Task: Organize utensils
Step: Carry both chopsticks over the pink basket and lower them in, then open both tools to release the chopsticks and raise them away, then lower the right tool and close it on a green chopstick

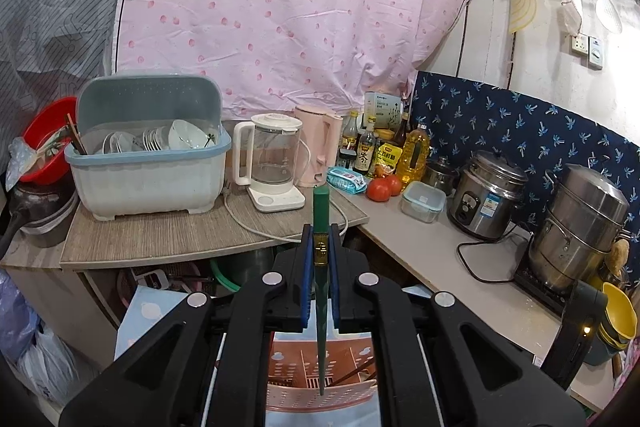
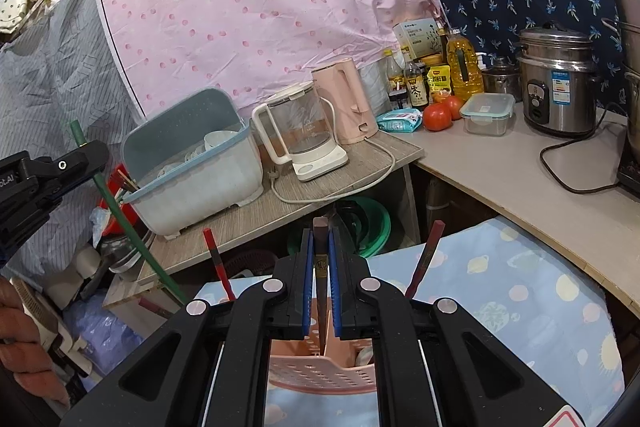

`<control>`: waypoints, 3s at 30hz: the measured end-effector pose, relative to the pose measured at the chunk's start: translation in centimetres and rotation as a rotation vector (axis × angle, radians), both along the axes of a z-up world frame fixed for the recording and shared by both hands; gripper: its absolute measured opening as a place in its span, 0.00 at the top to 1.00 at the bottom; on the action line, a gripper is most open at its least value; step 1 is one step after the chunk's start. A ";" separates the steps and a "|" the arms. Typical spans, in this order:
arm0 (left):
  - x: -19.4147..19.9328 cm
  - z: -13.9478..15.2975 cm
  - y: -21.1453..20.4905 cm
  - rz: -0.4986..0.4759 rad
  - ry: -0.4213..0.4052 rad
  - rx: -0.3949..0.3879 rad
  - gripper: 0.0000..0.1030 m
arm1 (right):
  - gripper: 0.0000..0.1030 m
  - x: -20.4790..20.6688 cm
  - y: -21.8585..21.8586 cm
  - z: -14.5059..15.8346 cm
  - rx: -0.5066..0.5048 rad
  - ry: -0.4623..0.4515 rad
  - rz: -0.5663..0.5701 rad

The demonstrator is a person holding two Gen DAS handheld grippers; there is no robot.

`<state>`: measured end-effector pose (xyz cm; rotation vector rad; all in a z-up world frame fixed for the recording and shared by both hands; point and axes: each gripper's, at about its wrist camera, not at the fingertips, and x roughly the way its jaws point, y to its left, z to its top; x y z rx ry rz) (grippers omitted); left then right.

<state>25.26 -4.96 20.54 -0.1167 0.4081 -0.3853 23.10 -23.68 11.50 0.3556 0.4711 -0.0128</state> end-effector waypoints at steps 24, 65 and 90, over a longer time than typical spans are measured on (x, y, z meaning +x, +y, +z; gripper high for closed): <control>1.3 -3.7 0.3 0.040 0.077 0.015 0.59 | 0.68 -1.0 -0.9 -1.3 0.019 0.017 -0.051; -23.3 -26.0 4.4 -0.031 0.547 0.261 0.40 | 0.65 -26.5 8.2 -18.4 -0.152 0.421 0.115; -25.4 -26.6 1.0 -0.142 0.540 0.273 0.40 | 0.93 -27.4 6.2 -18.6 -0.142 0.422 0.071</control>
